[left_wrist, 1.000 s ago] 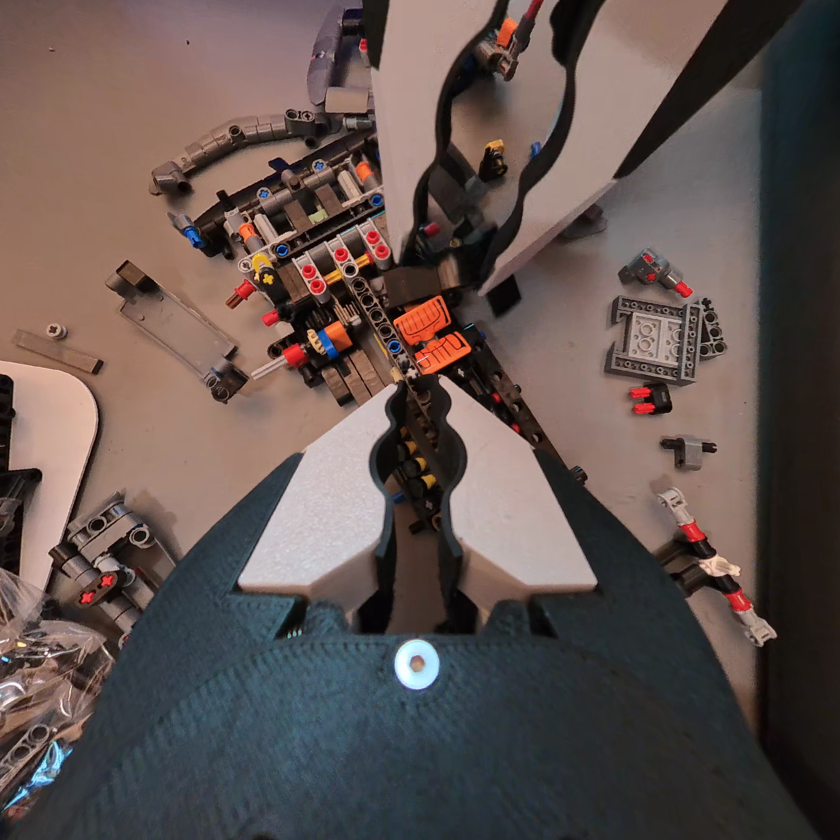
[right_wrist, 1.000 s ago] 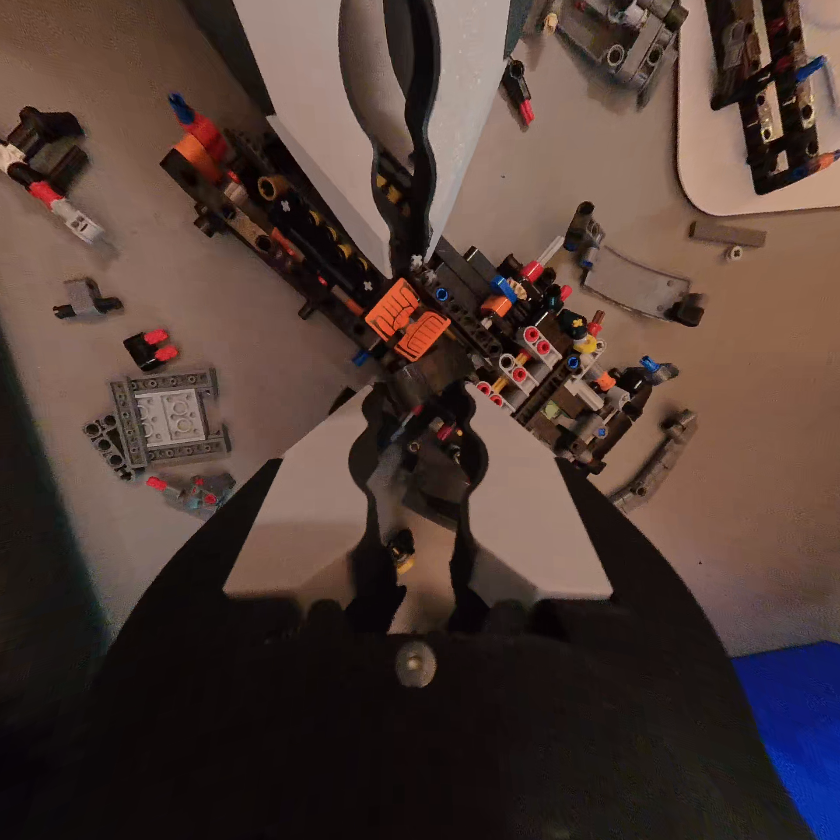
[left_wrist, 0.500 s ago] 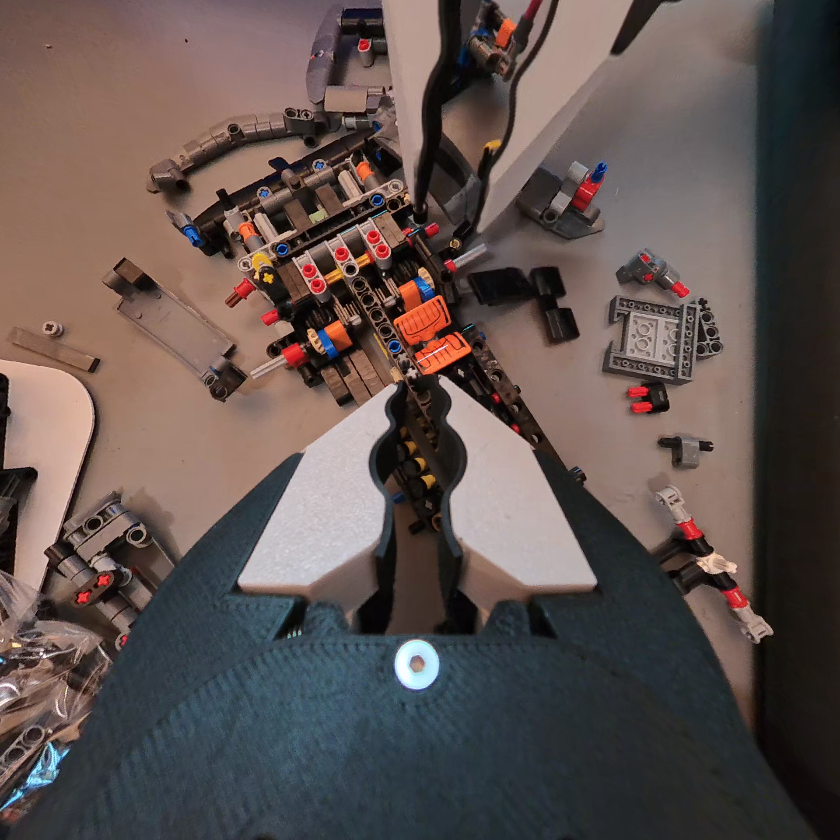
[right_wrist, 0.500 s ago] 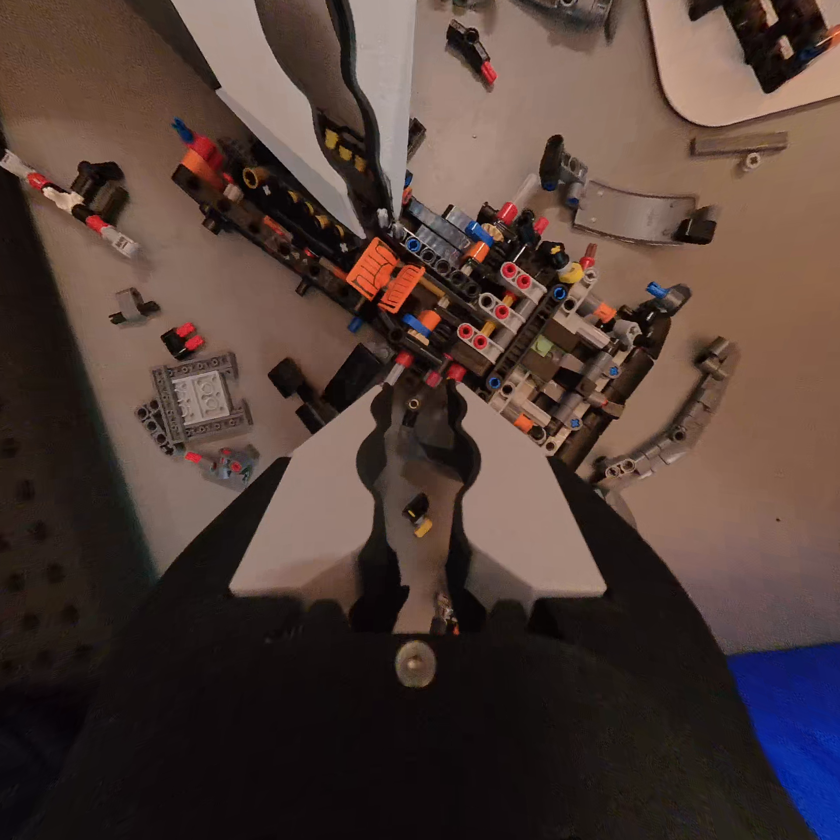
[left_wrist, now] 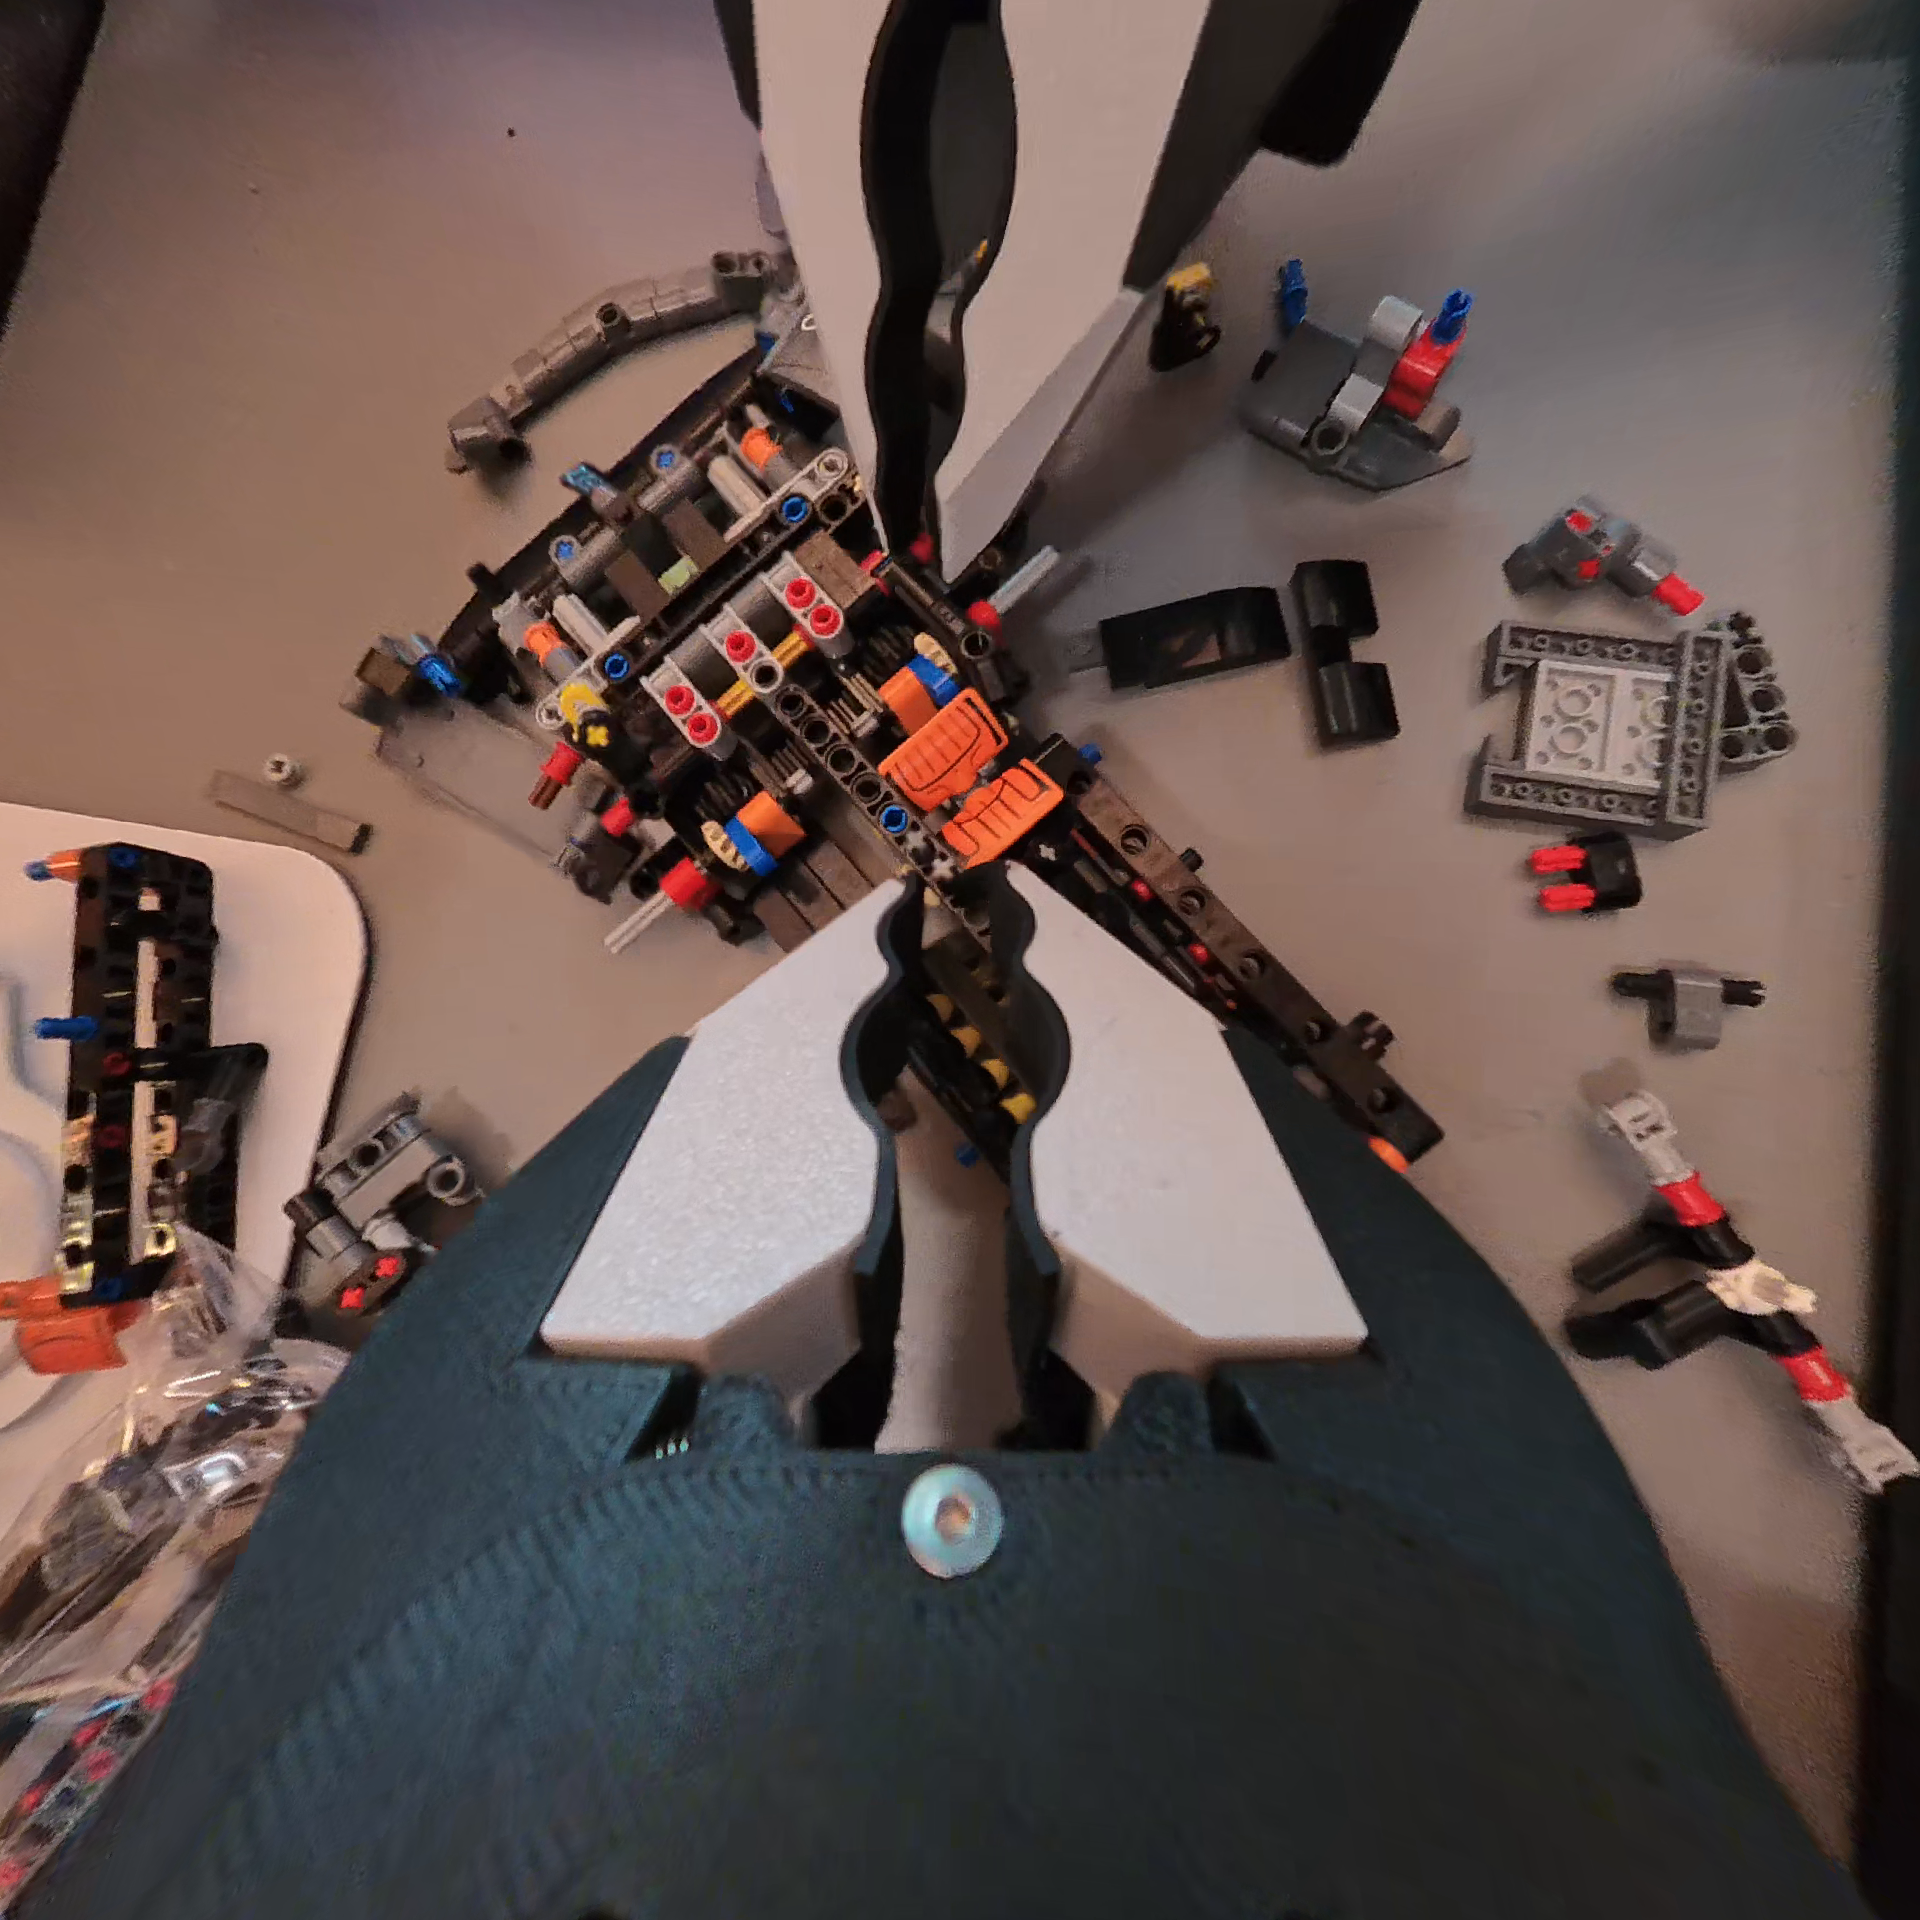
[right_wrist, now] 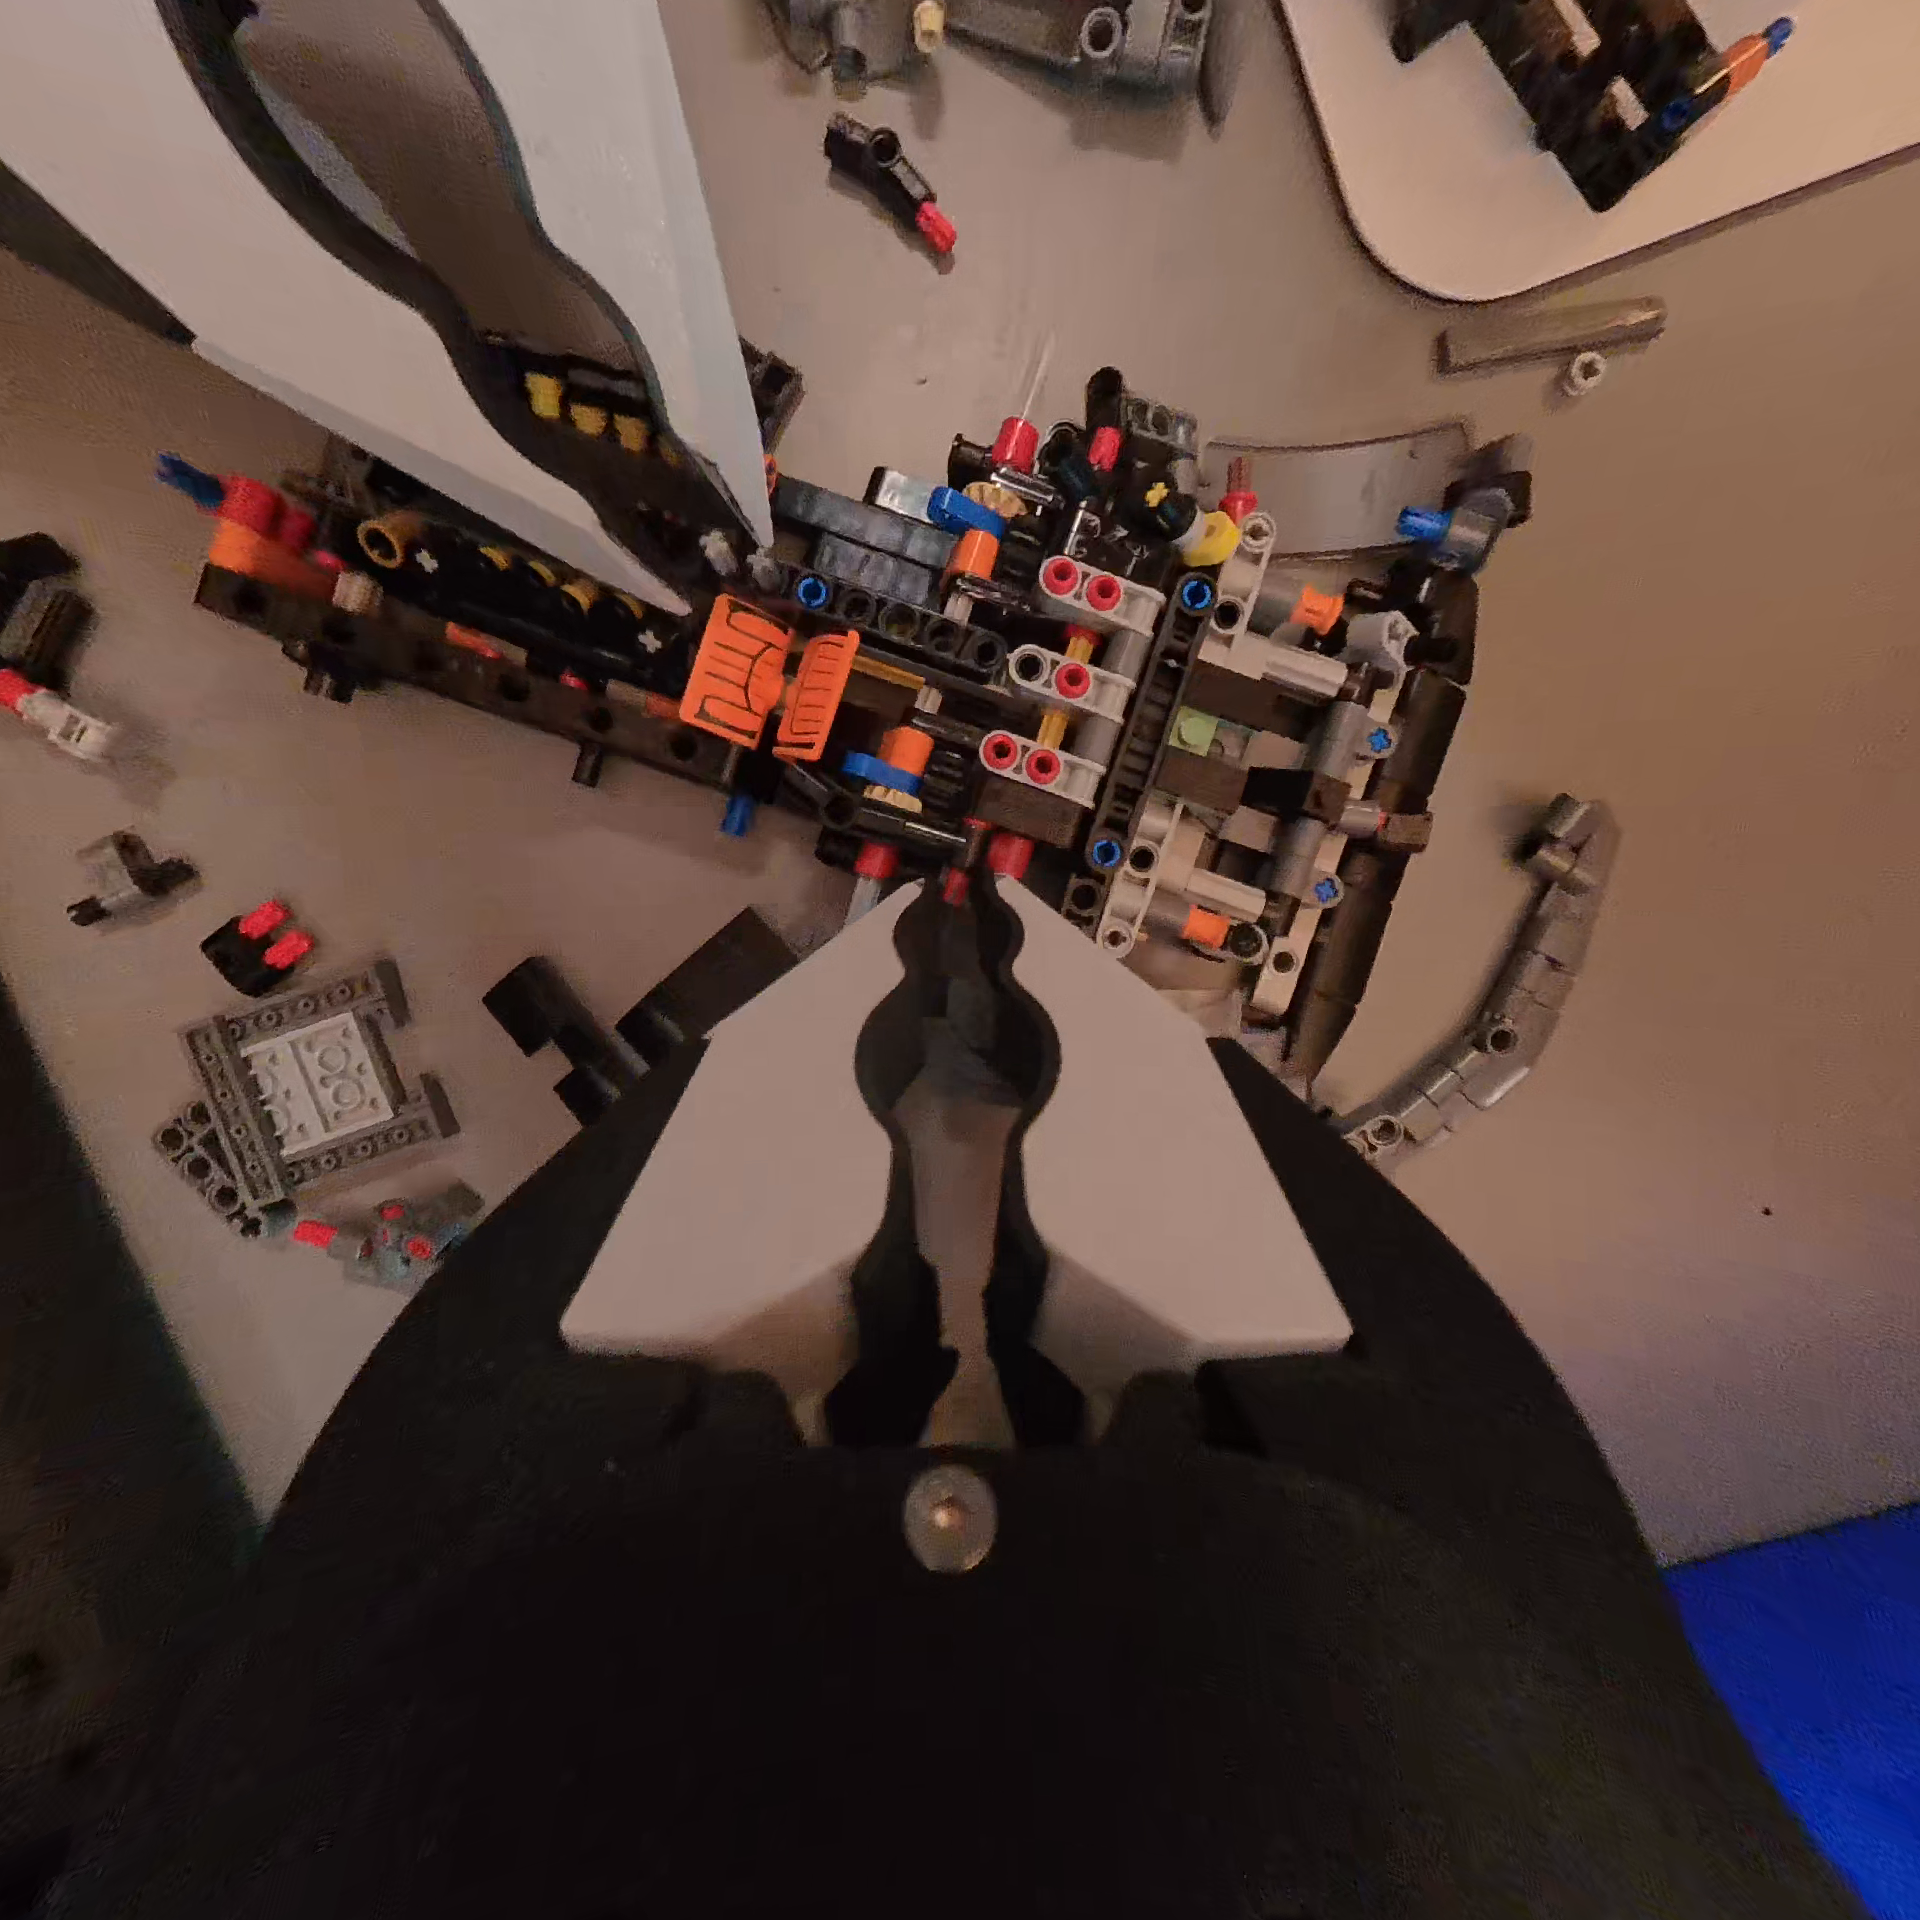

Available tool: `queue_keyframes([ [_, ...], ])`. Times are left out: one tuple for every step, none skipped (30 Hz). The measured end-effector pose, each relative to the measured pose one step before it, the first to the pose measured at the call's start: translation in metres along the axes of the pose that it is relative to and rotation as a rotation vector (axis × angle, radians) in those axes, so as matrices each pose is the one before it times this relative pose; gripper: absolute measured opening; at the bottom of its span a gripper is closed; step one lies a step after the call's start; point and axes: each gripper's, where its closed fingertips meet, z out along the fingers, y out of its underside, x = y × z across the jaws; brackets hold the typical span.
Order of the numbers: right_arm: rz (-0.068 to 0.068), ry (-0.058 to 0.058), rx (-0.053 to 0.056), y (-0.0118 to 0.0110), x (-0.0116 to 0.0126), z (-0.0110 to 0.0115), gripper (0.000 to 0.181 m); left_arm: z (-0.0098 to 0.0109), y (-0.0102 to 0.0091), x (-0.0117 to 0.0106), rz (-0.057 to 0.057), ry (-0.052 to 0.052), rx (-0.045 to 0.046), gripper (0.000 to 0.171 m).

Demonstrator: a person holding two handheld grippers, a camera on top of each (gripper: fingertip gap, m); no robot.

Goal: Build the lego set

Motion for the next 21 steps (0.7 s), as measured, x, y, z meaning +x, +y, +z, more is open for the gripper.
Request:
queue_keyframes([
  [0.0165,0.0127,0.0077,-0.00104,0.00315,0.00038,0.003,0.00041,-0.00069,-0.00218,0.0030,-0.0144,0.00048,0.009],
  [0.0062,0.0067,0.0053,-0.00066,0.00161,0.00084,0.003,0.00068,-0.00036,-0.00042,-0.0014,-0.0032,-0.00178,0.009],
  [0.0070,0.0032,0.0094,-0.00139,0.00087,0.00038,0.003,0.00003,-0.00012,0.00009,0.0017,-0.0015,-0.00286,0.009],
  [0.0126,-0.0002,0.0091,-0.00149,0.00073,0.00060,0.004,-0.00034,-0.00001,-0.00003,0.0087,-0.0053,-0.00423,0.010],
  [0.0077,-0.0031,0.0045,-0.00083,0.00015,0.00096,0.004,-0.00005,-0.00005,0.00084,0.0058,0.0003,-0.00365,0.010],
  [0.0002,0.0001,0.0036,-0.00081,0.00034,0.00082,0.004,-0.00018,0.00028,0.00067,0.0034,-0.0001,-0.00565,0.010],
  [0.0012,0.0007,0.0036,-0.00104,0.00006,0.00072,0.004,-0.00109,0.00015,-0.00019,0.0139,-0.0053,-0.00421,0.010],
  [0.0015,-0.0036,0.0010,-0.00073,-0.00065,0.00082,0.004,-0.00206,-0.00076,-0.00188,0.0092,-0.0135,0.00288,0.009],
  [-0.0034,-0.0035,0.0007,-0.00068,-0.00100,0.00054,0.003,-0.00365,-0.00447,-0.00100,-0.0042,-0.0012,0.02671,0.005],
  [-0.0023,-0.0004,-0.0013,-0.00016,-0.00037,0.00036,0.002,-0.00418,-0.00584,0.00182,-0.0150,0.0201,0.03426,0.005],
  [-0.0020,0.0021,-0.0028,0.00011,0.00006,-0.00002,0.002,-0.00437,-0.00417,-0.00159,-0.0074,-0.0046,0.02223,0.005],
  [-0.0102,0.0057,-0.0021,-0.00021,0.00005,0.00002,0.002,-0.00365,-0.00302,-0.00824,0.0049,-0.0490,0.01022,0.007],
  [-0.0146,0.0052,-0.0004,-0.00048,-0.00041,0.00022,0.002,-0.00131,-0.00402,-0.00601,0.0034,-0.0300,0.01161,0.007],
  [-0.0129,-0.0018,0.0033,-0.00101,-0.00110,0.00061,0.002,0.00155,-0.00439,-0.00720,-0.0089,-0.0329,0.01089,0.008],
  [-0.0042,-0.0099,0.0061,-0.00123,-0.00196,0.00074,0.003,0.00460,-0.00336,-0.00654,-0.0081,-0.0288,0.00234,0.011],
  [0.0051,-0.0110,0.0073,-0.00149,-0.00153,0.00082,0.002,0.00728,-0.00108,-0.00323,0.0053,-0.0121,-0.01178,0.013],
  [0.0024,-0.0018,0.0055,-0.00101,-0.00058,0.00078,0.002,0.00813,0.00260,-0.00291,0.0173,-0.0169,-0.03286,0.014],
  [0.0014,0.0042,0.0023,-0.00076,0.00025,0.00045,0.002,0.00815,0.00507,-0.00061,0.0153,-0.0067,-0.04564,0.013],
  [0.0027,0.0035,0.0004,-0.00039,0.00025,0.00026,0.002,0.00761,0.00594,0.00344,0.0029,0.0168,-0.04974,0.015],
  [-0.0009,0.0058,-0.0010,0.00017,0.00057,0.00002,0.002,0.00650,0.00418,0.00288,-0.0012,0.0093,-0.03135,0.018],
  [-0.0033,0.0059,-0.0027,0.00039,0.00065,-0.00010,0.002,0.00198,-0.00178,-0.00308,0.0091,-0.0309,0.01064,0.016],
])
